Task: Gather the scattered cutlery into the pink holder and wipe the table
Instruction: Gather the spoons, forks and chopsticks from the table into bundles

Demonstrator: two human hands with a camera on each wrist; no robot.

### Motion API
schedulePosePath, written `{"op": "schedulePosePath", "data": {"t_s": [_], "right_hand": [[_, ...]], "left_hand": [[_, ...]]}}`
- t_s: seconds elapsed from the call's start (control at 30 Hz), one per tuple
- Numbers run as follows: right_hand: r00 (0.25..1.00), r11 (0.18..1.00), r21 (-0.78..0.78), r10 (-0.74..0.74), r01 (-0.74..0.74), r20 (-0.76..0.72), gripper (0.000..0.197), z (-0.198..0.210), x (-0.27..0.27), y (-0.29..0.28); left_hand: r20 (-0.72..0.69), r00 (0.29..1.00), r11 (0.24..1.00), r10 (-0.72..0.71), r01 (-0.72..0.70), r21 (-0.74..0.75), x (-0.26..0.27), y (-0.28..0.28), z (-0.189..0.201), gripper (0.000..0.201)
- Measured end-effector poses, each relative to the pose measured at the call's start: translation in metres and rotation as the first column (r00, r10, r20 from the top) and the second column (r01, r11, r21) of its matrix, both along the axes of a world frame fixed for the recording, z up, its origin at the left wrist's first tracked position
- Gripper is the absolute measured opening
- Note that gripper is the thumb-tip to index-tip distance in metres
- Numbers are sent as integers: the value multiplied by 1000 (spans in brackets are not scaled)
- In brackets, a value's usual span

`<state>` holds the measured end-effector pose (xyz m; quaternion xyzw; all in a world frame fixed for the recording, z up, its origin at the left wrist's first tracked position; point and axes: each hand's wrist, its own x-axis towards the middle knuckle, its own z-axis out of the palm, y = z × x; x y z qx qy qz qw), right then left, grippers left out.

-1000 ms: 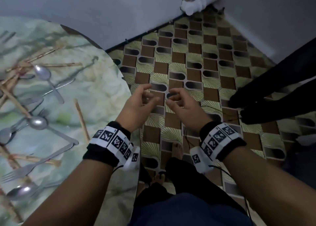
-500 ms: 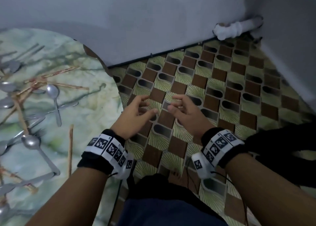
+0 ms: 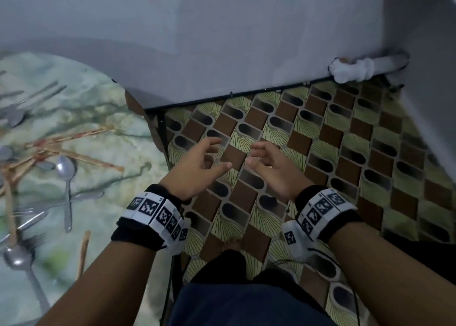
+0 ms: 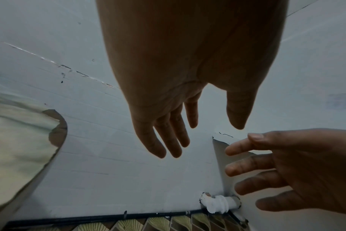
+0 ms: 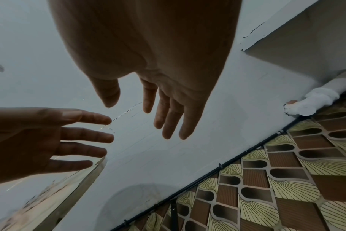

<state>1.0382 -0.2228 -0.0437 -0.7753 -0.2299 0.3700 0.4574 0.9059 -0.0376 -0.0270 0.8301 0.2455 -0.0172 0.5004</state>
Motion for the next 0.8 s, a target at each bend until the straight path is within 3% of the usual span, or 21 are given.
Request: {"op": "schedulePosePath", "data": {"t_s": [0.23, 0.43, 0.6, 0.8], "right_hand": [[996, 997, -24, 78, -77, 47, 41, 3, 54, 45], [972, 975, 41, 214, -218, 97, 40, 16, 116, 106], [924, 921, 78, 377, -381, 65, 42, 16, 163, 152], [803, 800, 73, 593, -596, 55, 42, 14, 188, 205]], "left_hand": [[-2, 998, 998, 65, -65, 8, 42, 39, 2, 62], [19, 975, 975, 220, -221, 33, 91, 74, 12, 55], [11, 908, 908, 419, -419, 29, 114, 89, 23, 50], [-32, 791, 791, 611, -609, 62, 100, 95, 34, 53]]}}
